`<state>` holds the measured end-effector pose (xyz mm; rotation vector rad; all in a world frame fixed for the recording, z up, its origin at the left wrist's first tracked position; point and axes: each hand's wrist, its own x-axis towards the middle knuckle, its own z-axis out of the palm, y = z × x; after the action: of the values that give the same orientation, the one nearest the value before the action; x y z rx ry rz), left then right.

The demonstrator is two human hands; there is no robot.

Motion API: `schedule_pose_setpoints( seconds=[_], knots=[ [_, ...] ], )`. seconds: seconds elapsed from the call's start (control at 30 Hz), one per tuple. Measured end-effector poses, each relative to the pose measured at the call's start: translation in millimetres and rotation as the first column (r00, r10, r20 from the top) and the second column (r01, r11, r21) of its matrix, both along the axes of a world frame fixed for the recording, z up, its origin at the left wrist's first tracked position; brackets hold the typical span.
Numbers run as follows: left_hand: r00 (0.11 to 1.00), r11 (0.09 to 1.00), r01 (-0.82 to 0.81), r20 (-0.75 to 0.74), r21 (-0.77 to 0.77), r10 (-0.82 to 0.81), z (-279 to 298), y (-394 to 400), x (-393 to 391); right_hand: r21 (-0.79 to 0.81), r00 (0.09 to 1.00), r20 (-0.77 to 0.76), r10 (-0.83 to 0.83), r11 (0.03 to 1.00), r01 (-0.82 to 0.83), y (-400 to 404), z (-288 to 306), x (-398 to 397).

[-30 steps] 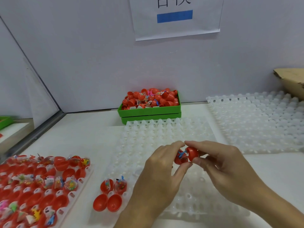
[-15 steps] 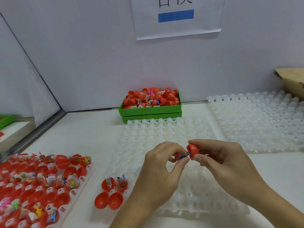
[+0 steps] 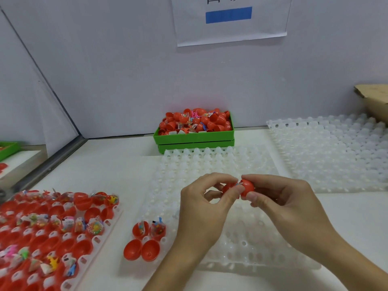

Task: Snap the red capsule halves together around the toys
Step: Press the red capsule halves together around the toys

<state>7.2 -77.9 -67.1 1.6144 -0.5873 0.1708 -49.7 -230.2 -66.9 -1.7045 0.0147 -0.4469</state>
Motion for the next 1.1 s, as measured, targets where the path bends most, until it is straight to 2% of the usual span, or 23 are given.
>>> schedule_pose_setpoints(
  seconds=[0.1,0.23,0.47,0.6,0.7,0.83,1.0,1.1],
  knots=[
    [0.999,0.999,0.038,-0.009,0.013,-0.037,2.7,2.8,-0.3,0.029,1.0,-0.012,0.0,1.0,0.0,-1.1,0.0,0.3],
    [0.996,0.994,0.06,0.055,0.091,-0.065,2.4,6.0,0.9,0.043,1.0,-0.006,0.008,0.999,-0.008,-0.5,2.1,-0.3],
    [0.937,0.968,-0.051,0.348,0.247,-0.039,0.6,6.5,1.3,0.074,1.0,0.005,0.001,0.997,-0.001,-1.1,2.1,-0.8],
    [0.888,0.962,-0.133,0.46,0.239,0.009,-1.7,5.6,2.1,0.08,1.0,0.022,-0.011,0.997,0.009,-0.2,1.4,-0.5],
    [0.896,0.971,-0.134,0.443,0.198,0.033,-1.1,4.0,0.5,0.076,0.999,0.038,-0.012,0.997,0.009,0.4,2.6,-1.0],
    [0.942,0.984,-0.085,0.334,0.16,0.027,0.5,2.1,-2.3,0.061,0.999,0.041,-0.002,0.998,0.0,0.3,2.7,-1.7],
    [0.942,0.978,-0.108,0.334,0.18,0.043,0.2,0.8,-3.8,0.032,1.0,0.028,-0.002,0.999,0.001,2.3,1.1,-2.1],
    [0.979,0.989,-0.062,0.203,0.133,0.034,0.4,0.9,-4.5,-0.004,0.999,0.034,-0.002,1.0,0.003,2.9,3.3,-2.7]
  ],
)
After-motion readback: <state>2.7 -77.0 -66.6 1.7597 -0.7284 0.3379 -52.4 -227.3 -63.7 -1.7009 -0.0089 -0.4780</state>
